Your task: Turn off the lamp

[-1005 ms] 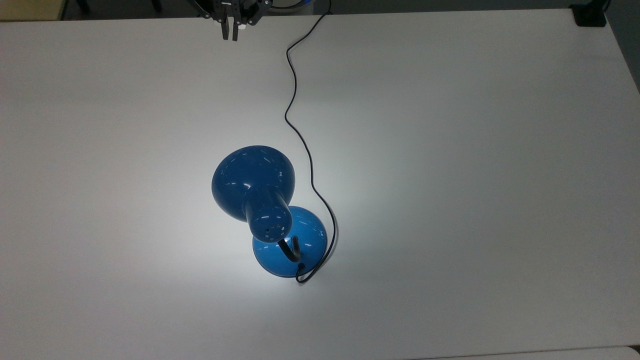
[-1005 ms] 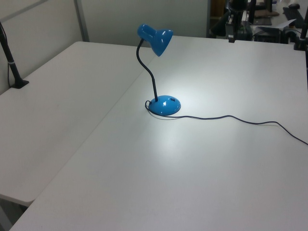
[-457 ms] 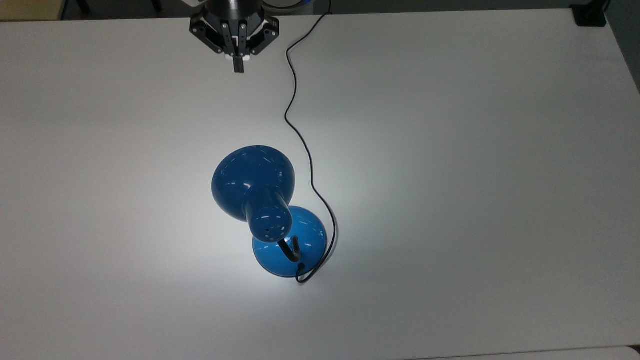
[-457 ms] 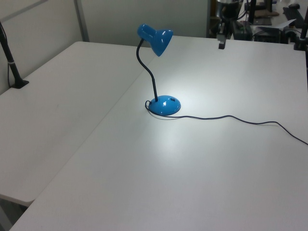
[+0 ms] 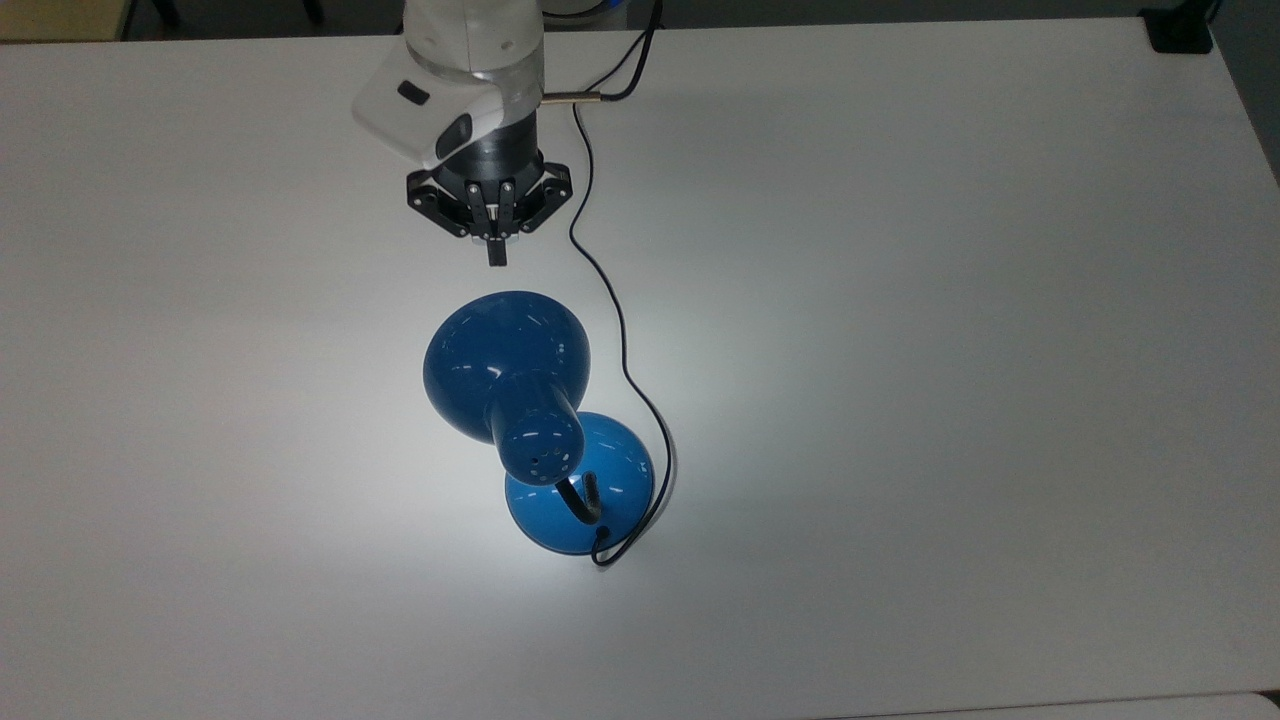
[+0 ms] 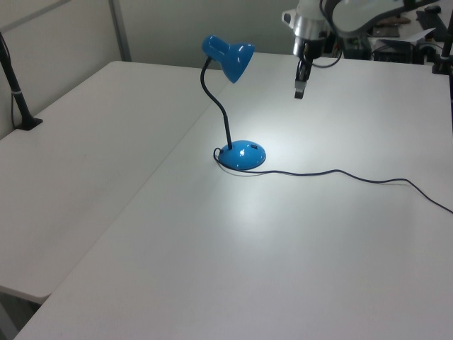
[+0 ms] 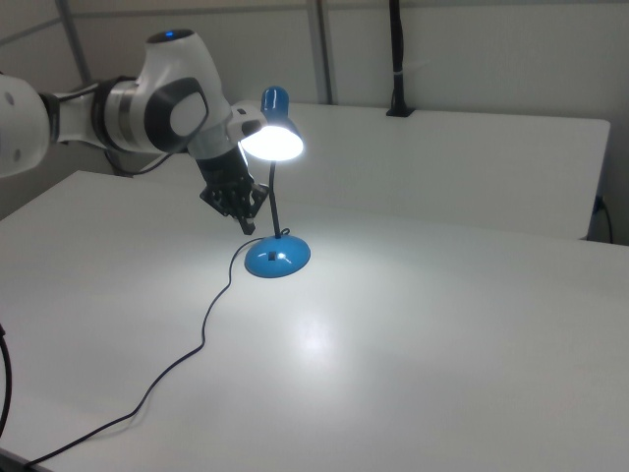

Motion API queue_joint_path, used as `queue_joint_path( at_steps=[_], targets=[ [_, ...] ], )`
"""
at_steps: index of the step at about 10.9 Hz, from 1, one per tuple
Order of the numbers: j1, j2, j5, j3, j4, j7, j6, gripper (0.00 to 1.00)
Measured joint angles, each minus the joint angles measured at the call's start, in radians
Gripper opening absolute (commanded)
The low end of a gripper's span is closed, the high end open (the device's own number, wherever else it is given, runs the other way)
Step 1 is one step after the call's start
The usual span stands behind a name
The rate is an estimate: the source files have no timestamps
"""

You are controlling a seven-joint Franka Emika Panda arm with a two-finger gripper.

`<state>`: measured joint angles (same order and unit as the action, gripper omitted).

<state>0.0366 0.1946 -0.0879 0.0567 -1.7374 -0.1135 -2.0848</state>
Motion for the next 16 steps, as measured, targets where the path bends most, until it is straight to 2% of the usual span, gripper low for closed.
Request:
queue_joint_path(
  at_steps=[8,16],
  targets=[
    [-0.001,0.182,0.0,0.029,-0.004,-0.001,-0.257,0.0],
    [-0.001,0.275,0.0,0.048,-0.003,-0.001,-0.463,0.0]
  ],
)
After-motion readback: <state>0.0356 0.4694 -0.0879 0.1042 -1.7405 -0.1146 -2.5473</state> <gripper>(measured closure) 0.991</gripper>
